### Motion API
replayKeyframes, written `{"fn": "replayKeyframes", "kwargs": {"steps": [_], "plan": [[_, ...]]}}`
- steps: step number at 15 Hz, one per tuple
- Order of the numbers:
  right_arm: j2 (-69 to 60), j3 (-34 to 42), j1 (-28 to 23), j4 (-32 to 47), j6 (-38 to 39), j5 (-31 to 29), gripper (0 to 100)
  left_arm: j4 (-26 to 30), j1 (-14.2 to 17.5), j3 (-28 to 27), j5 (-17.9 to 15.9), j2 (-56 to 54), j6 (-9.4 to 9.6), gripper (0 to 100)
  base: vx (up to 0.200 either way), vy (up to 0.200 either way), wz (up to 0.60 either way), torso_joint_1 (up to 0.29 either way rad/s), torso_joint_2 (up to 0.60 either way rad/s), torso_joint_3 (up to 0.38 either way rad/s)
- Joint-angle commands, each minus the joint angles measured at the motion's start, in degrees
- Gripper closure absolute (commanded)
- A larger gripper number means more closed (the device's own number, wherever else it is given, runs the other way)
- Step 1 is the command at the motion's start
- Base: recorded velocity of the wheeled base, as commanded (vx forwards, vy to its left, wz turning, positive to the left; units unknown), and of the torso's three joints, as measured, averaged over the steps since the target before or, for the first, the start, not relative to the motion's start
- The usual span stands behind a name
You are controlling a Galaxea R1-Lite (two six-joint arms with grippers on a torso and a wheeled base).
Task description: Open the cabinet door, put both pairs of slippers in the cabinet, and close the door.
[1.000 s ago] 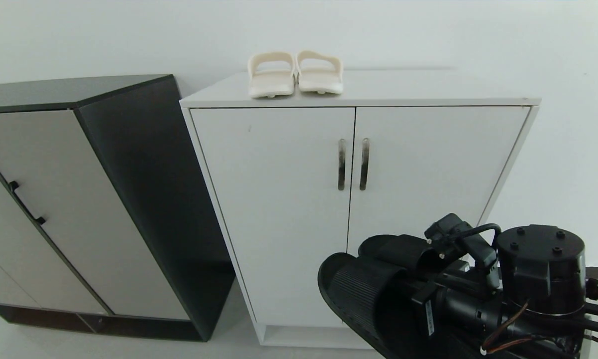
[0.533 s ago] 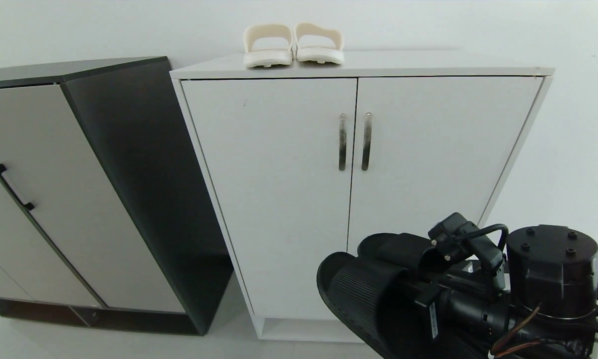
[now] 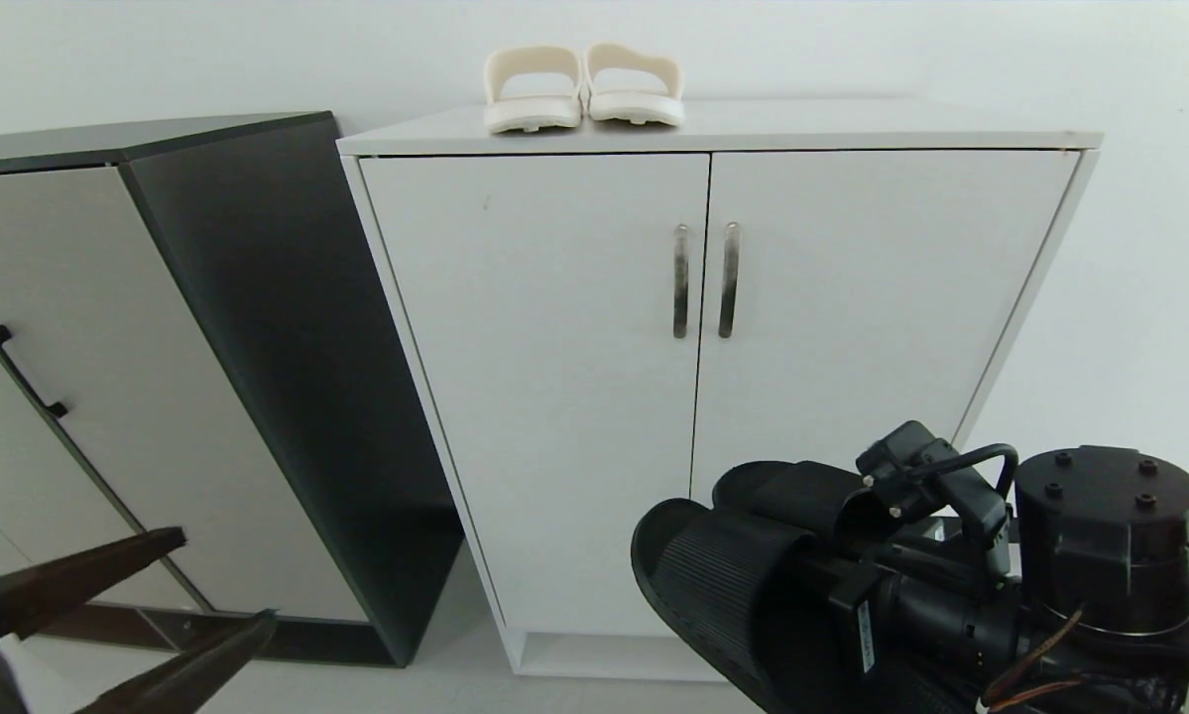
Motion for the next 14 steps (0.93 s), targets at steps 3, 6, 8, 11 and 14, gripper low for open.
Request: {"fn": "replayKeyframes", "kwargs": {"steps": [3,6,8,11,14], "plan": [[-0.02,-0.02,0.02,-0.02,0.01,0.01,100,-4.9,-16.64,-9.41,-0.71,18.05,-0.33,0,0.0,0.0,0.0,0.0,0.0,0.0],[-0.1,-0.11,-0.07,-0.02,0.1,0.1,100,-5.16,-21.56,-17.59,-1.06,24.02,-2.97,0,0.0,0.0,0.0,0.0,0.0,0.0],[0.07,-0.11,-0.25,-0.02,0.01,0.1,100,-5.25,-25.95,-24.44,-1.06,29.47,-5.25,0,0.0,0.0,0.0,0.0,0.0,0.0],[0.16,-0.29,-0.51,-0.02,0.1,0.1,100,-5.51,-32.02,-33.23,-1.06,37.38,-8.42,0,0.0,0.0,0.0,0.0,0.0,0.0],[0.16,-0.11,-0.69,-0.02,0.1,0.1,100,-12.01,-34.92,-41.23,-0.71,47.23,-13.95,0,0.0,0.0,0.0,0.0,0.0,0.0]]}}
